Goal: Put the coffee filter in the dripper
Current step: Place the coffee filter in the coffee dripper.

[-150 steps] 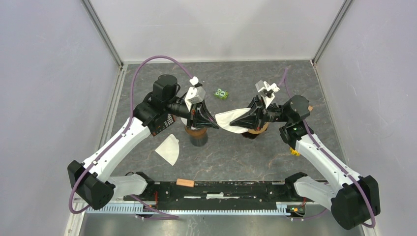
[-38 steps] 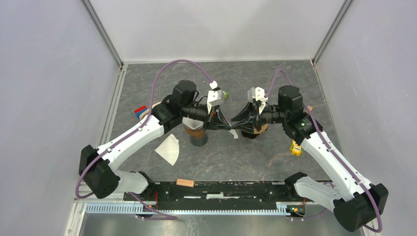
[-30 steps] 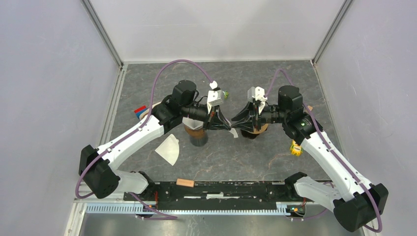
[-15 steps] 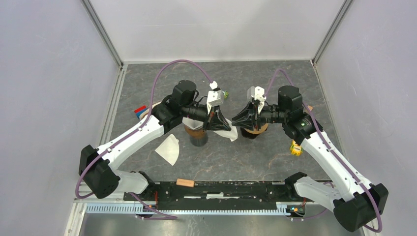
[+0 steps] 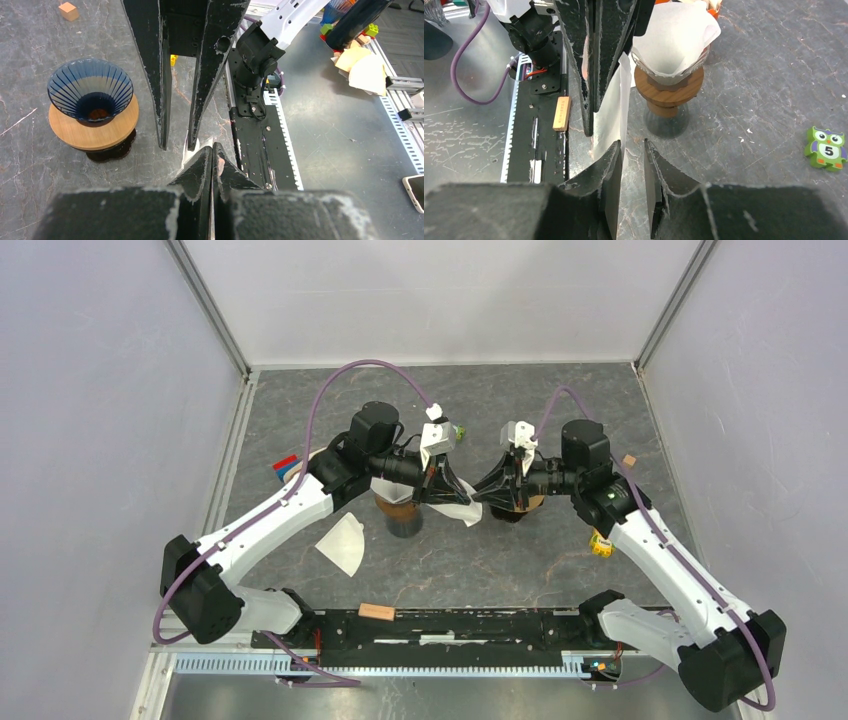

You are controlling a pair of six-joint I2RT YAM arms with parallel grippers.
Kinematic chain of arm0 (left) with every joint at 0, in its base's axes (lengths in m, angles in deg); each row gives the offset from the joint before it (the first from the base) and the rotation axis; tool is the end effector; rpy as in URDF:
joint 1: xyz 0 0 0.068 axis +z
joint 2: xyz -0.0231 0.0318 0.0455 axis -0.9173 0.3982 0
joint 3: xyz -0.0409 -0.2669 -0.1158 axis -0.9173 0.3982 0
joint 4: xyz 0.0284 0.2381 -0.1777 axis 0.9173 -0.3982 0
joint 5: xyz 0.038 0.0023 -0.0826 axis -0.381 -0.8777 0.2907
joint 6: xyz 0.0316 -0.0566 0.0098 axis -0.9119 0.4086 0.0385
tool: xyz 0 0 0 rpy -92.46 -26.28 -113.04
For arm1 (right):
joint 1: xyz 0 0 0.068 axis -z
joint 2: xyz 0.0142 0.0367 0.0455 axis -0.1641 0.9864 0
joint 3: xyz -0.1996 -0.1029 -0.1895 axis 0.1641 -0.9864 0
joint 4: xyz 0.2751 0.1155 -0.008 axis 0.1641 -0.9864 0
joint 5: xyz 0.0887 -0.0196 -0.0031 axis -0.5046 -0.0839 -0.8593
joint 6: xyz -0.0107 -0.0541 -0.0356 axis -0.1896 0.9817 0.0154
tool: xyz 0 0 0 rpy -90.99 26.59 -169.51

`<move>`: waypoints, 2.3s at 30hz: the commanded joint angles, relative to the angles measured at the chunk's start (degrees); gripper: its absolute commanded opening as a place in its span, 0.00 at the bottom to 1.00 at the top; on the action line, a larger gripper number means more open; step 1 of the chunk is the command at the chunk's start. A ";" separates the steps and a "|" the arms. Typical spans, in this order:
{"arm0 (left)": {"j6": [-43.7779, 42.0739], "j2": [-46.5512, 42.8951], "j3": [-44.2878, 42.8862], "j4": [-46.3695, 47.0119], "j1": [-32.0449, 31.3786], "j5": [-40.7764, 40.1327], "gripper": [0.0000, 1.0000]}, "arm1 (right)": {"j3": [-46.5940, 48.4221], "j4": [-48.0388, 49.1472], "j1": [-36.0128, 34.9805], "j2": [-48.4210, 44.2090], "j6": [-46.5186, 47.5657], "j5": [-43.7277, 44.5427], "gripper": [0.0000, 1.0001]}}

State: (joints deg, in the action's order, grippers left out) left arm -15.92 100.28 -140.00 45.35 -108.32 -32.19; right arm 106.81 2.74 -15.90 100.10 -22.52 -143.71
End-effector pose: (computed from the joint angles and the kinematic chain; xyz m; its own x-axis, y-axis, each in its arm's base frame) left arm 0.2242 -0.2575 0.3628 -0.1677 0.2361 -0.9571 0.9732 -0.1152 -0.1989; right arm 0.2136 0.1482 0.3455 -0.1587 -0.1855 -0.9698 -0.9794 0.1540 0.1308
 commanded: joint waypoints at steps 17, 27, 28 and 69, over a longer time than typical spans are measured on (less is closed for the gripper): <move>-2.37 -0.68 -0.53 2.56 -0.32 -5.07 0.05 | 1.32 2.29 1.03 -0.88 -1.76 12.81 0.00; 10.31 4.18 -7.62 2.88 -0.41 -15.93 0.38 | 6.81 -1.54 1.74 -0.86 -1.16 30.70 0.00; 11.42 4.64 -8.62 2.76 -0.48 -16.78 0.41 | 7.23 -1.87 1.71 -0.76 -1.17 32.24 0.00; 38.79 22.10 -38.03 -17.62 -6.47 -49.33 0.62 | 8.09 -0.56 2.15 1.91 -6.40 42.00 0.00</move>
State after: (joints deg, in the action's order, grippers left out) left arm 20.80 121.54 -174.77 26.82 -114.68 -79.92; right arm 113.76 0.16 -14.02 102.55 -28.31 -101.29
